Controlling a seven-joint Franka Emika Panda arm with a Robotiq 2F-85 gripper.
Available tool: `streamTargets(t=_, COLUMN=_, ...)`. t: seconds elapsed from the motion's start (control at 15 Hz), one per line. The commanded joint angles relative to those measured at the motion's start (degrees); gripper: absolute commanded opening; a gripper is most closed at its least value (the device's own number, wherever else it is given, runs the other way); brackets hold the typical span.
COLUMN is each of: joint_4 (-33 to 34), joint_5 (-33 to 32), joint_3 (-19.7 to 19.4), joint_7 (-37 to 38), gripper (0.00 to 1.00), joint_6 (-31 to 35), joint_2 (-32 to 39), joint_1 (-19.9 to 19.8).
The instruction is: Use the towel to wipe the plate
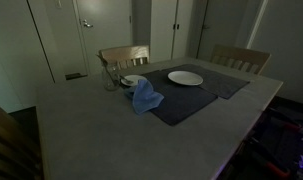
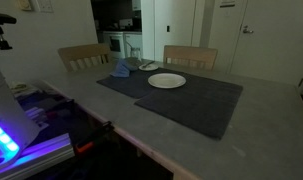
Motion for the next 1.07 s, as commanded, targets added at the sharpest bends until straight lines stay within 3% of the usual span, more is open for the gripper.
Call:
streamTargets(t=0.0, joint_4=-2.1, joint_5=2.6, joint_3=-2.8, joint_7=-3.9, gripper=1.0, joint_6=3.3, joint_2=0.4, joint_1=2.0)
streamTargets(t=0.6, joint_4=-4.2, joint_5=6.9, joint_3=-3.9, joint_7=-9.9, gripper=1.0, joint_6=7.1, joint_2=6.8, joint_1=4.9)
streamTargets(t=1.0, joint_4=-4.0, joint_5=9.2, joint_3=-4.1, joint_7=-12.3, gripper=1.0, joint_6=13.7, joint_2=13.8, joint_1=7.0)
